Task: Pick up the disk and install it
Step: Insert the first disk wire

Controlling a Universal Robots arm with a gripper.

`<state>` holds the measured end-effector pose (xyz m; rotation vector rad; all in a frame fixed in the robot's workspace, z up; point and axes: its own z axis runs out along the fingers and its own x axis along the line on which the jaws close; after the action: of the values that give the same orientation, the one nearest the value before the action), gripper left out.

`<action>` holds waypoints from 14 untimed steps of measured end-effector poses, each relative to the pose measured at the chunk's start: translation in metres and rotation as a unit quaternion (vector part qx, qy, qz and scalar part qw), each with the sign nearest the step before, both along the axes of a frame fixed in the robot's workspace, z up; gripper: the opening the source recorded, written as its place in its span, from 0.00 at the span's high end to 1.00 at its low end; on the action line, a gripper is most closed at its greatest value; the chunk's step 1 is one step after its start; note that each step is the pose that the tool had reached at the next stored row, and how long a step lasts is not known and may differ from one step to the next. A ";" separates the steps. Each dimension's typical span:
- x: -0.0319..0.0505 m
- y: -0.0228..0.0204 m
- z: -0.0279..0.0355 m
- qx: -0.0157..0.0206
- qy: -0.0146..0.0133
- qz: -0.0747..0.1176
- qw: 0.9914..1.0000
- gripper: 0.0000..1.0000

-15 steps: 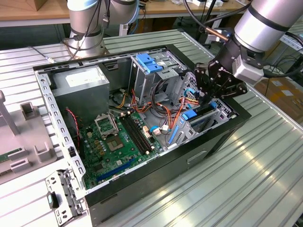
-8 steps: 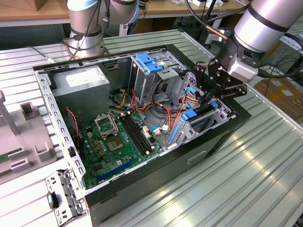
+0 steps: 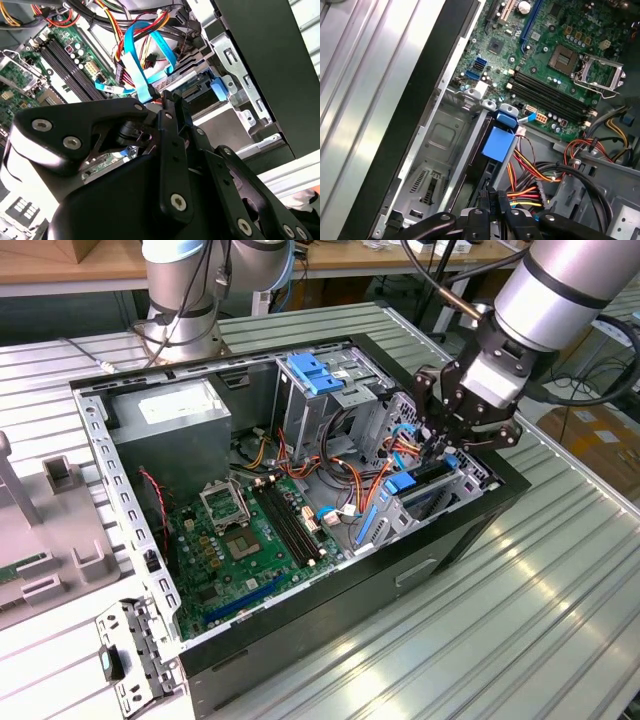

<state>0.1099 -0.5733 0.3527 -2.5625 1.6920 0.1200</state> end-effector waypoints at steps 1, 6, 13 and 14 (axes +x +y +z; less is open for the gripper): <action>0.0000 0.0000 0.0000 0.000 0.000 -0.004 1.000 0.82; 0.0000 0.0000 0.0000 0.000 0.000 -0.025 1.000 0.82; 0.0000 0.0000 -0.0001 0.000 0.000 -0.064 0.998 0.82; 0.0000 0.0000 0.0000 0.000 0.000 -0.071 0.997 0.82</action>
<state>0.1099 -0.5733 0.3526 -2.4311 1.8676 0.1120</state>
